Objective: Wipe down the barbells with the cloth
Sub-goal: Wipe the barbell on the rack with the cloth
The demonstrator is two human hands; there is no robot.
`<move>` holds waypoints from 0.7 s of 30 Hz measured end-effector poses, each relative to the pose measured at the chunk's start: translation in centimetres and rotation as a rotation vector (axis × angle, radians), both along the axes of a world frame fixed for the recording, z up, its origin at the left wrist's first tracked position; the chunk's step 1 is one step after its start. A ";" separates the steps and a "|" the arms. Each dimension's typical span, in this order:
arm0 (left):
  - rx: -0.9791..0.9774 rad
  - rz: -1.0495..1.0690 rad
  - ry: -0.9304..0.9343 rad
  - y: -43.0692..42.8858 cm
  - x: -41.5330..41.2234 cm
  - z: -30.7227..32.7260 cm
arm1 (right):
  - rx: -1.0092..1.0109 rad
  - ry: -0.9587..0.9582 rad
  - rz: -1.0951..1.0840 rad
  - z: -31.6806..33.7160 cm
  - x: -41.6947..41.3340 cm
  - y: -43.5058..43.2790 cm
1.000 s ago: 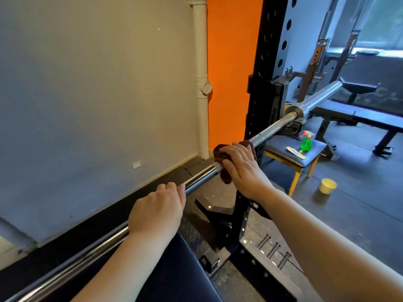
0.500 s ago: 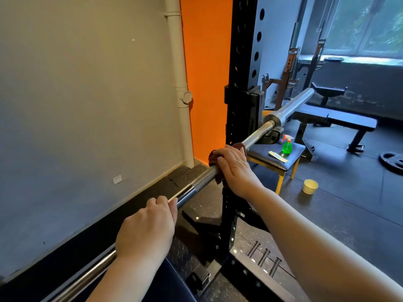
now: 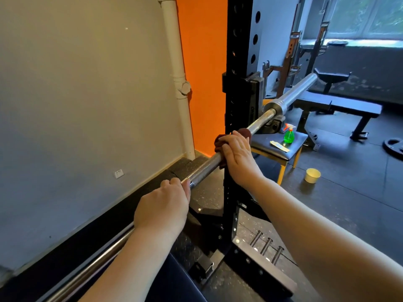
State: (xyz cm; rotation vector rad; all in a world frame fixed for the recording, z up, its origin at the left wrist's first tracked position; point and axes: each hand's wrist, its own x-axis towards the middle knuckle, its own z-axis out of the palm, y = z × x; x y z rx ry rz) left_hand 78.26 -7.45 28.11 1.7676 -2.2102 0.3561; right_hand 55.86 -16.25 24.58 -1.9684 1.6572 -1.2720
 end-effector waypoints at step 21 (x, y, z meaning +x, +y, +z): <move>0.057 -0.023 0.043 -3.8 -4.5 0.3 | -0.087 0.067 0.097 -1.0 -1.6 0.0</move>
